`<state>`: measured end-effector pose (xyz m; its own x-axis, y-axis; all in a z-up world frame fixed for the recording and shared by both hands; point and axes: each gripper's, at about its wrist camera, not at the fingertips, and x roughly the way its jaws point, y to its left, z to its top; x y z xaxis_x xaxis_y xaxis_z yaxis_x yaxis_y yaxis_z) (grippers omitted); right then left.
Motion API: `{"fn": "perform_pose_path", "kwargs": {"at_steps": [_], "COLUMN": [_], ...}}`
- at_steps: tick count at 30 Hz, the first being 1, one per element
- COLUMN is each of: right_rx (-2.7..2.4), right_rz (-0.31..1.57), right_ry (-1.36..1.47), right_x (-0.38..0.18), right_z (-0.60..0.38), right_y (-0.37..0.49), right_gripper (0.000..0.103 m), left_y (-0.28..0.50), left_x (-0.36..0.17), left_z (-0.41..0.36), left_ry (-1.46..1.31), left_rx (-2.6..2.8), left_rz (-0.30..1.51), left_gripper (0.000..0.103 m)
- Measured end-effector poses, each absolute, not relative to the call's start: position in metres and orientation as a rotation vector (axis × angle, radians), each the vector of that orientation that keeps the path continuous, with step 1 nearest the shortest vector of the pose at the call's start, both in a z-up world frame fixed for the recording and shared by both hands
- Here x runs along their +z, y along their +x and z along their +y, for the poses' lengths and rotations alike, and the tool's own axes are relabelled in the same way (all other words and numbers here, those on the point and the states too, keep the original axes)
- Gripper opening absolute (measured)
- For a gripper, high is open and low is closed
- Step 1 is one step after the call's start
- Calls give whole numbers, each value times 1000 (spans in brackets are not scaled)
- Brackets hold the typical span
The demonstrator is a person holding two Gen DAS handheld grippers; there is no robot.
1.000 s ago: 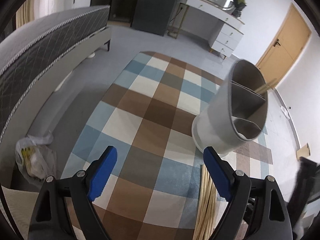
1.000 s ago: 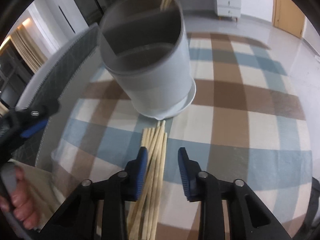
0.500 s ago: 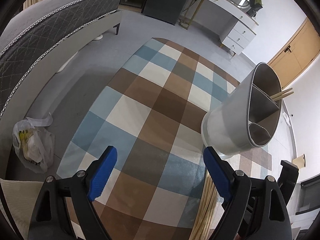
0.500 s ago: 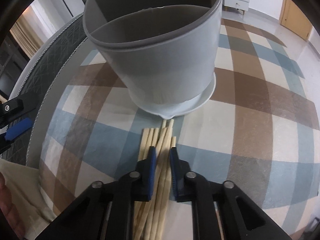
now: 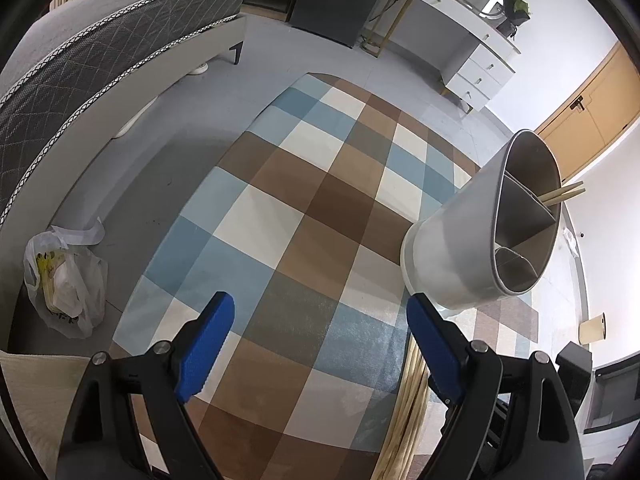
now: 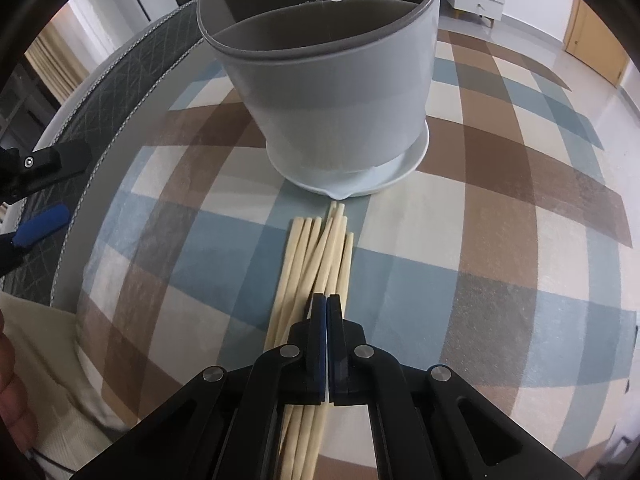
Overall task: Organize utensils
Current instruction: 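Lower the right gripper to the chopstick bundle and pinch another chopstick, then lift the chopstick with the right gripper while the left gripper reaches the bundle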
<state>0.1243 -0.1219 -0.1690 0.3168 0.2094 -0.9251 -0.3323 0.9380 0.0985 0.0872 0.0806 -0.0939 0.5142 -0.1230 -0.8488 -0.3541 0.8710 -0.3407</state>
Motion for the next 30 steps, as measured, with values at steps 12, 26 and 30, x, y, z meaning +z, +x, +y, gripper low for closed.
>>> {"fn": "perform_pose_path", "kwargs": {"at_steps": [12, 26, 30], "right_rx": [302, 334, 335], "right_rz": [1225, 1166, 1116], "right_ry": [-217, -171, -87], "right_x": [-171, -176, -163], "right_z": [-96, -84, -107], "right_y": [151, 162, 147], "right_gripper": [5, 4, 4], "left_y": [88, 89, 89], "left_x": [-100, -104, -111], "left_z": [94, 93, 82], "left_ry": [-585, -550, -492], "left_rx": [175, 181, 134], "left_rz": [1061, 1083, 1109], "left_gripper": [85, 85, 85]}}
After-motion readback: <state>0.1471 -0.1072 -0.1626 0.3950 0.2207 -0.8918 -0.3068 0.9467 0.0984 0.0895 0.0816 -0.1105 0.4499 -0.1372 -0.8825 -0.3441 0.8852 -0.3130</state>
